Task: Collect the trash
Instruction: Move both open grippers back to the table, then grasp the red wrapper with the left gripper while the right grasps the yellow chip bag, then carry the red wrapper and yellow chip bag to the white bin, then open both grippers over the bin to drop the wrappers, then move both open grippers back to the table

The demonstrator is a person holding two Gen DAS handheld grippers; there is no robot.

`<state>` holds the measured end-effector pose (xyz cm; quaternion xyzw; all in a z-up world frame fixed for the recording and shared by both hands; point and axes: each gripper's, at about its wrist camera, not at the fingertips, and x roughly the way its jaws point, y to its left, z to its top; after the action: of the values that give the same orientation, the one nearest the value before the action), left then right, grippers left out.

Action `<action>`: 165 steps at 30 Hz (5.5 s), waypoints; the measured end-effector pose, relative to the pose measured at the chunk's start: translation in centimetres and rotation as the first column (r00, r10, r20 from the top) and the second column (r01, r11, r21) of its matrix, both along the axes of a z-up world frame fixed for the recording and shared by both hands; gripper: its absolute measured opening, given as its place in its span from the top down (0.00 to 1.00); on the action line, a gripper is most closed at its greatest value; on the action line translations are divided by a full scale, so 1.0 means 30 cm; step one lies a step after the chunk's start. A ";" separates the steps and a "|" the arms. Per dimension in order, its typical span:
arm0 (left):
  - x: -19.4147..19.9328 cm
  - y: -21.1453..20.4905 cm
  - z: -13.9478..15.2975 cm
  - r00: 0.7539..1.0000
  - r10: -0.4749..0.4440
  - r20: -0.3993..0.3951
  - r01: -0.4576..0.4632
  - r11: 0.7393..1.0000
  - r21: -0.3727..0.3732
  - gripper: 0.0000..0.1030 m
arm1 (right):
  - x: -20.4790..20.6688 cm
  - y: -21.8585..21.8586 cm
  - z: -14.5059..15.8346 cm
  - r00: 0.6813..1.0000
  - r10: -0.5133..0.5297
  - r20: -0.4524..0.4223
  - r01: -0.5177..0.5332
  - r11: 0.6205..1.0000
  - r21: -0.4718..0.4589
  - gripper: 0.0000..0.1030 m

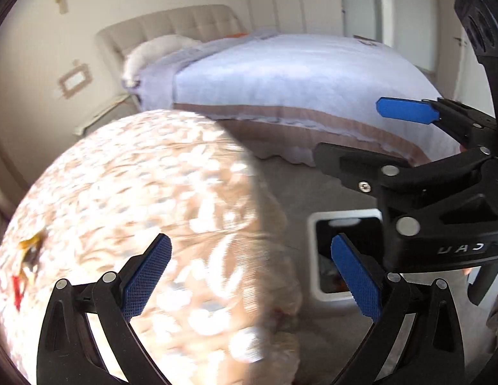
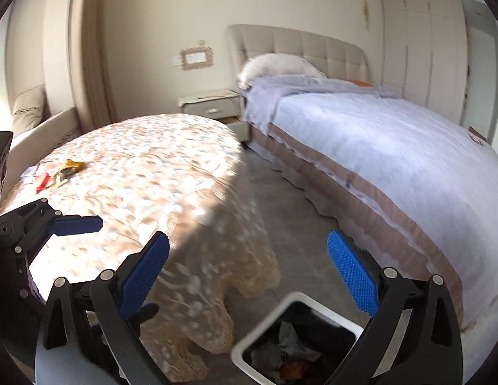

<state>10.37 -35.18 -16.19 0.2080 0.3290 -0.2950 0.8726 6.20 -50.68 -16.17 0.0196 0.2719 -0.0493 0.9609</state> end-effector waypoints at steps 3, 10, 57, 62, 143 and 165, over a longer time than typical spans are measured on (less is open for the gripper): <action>0.029 0.110 0.036 0.997 0.076 0.019 -0.076 0.997 -0.019 0.05 | 0.044 0.091 0.039 0.998 0.055 0.019 -0.055 0.998 -0.011 0.05; 0.098 0.386 0.097 0.968 0.246 0.044 -0.243 0.968 -0.059 0.05 | 0.146 0.285 0.102 0.985 0.170 0.024 -0.169 0.984 -0.051 0.04; 0.728 1.173 -0.027 0.806 0.556 -0.204 -0.575 0.817 -0.042 0.44 | 0.949 1.178 -0.109 0.535 0.764 -0.360 -0.830 0.554 -0.058 0.52; 0.715 1.146 -0.020 0.823 0.547 -0.154 -0.558 0.828 -0.042 0.68 | 0.933 1.173 -0.096 0.549 0.754 -0.360 -0.820 0.569 -0.060 0.81; -0.041 -0.526 -0.490 0.839 -0.288 -0.461 0.345 0.938 0.042 0.05 | -0.100 -0.391 -0.474 0.940 -0.052 -0.338 0.115 0.979 0.171 0.27; -0.054 -0.446 -0.243 0.894 -0.336 -0.298 0.338 0.940 -0.047 0.05 | -0.120 -0.304 -0.190 0.982 -0.076 -0.170 0.091 0.993 0.081 0.05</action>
<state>8.74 -48.56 -23.49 0.2170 0.4180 -0.4688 0.7473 2.60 -59.79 -21.86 0.0693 0.3523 -0.0789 0.9300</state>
